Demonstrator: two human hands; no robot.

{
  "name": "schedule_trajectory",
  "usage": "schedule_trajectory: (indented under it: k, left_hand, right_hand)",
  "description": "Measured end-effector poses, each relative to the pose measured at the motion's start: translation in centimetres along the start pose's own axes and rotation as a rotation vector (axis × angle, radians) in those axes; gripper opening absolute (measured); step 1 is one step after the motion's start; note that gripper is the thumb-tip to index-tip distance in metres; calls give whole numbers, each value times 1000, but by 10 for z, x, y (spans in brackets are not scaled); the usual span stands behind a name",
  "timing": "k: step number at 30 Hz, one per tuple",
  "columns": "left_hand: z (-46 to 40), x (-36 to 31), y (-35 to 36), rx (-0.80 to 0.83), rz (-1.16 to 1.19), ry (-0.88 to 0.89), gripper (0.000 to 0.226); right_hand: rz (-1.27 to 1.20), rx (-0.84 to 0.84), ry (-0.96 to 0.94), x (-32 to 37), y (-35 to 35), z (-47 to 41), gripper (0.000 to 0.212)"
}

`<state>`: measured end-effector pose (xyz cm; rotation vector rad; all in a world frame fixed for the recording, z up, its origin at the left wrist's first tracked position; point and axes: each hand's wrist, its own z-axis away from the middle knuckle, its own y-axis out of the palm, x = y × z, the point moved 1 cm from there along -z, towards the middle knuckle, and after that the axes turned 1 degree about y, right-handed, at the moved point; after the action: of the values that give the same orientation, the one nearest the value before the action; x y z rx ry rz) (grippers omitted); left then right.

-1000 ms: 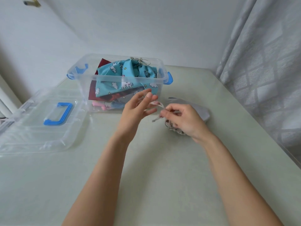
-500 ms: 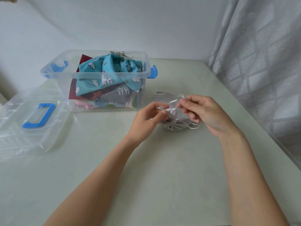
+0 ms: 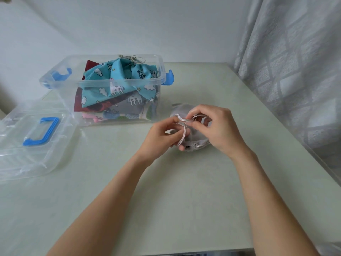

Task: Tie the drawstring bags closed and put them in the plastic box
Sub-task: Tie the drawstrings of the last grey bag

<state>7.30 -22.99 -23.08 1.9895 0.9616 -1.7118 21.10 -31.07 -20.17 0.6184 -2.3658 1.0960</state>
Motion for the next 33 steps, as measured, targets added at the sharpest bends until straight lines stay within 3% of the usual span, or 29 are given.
schedule_trajectory:
  k: [7,10,13,18,20,23,28,30,33]
  left_hand:
    - [-4,-1,-16,-249,38,22,12]
    - [-5,-4,-23,-297,403,-14,15]
    - [-7,-6,-24,-230,795,-9,22]
    - [-6,-7,-28,-207,942,-47,27]
    - [-5,-4,-31,-263,711,-90,29]
    - [-3,0,-34,-305,127,-78,25]
    - [2,6,-30,-102,-616,112,18]
    - [3,7,-30,-78,-759,157,20]
    - [1,7,-37,-146,-770,199,18]
  right_hand:
    - [-132,-137,164,-10,-3,-1,7]
    - [-143,-157,258,-18,-6,-1,11]
    - [-150,-159,312,-23,-6,1,11]
    - [-321,-206,489,-33,-5,0,17]
    - [-447,-242,552,-34,-8,0,18]
    - [-531,-300,592,-33,-13,1,19]
    - [-466,-262,591,-32,-12,2,24]
    - [-400,-233,596,-34,-10,1,29]
    - [-334,-253,609,-39,-11,2,31]
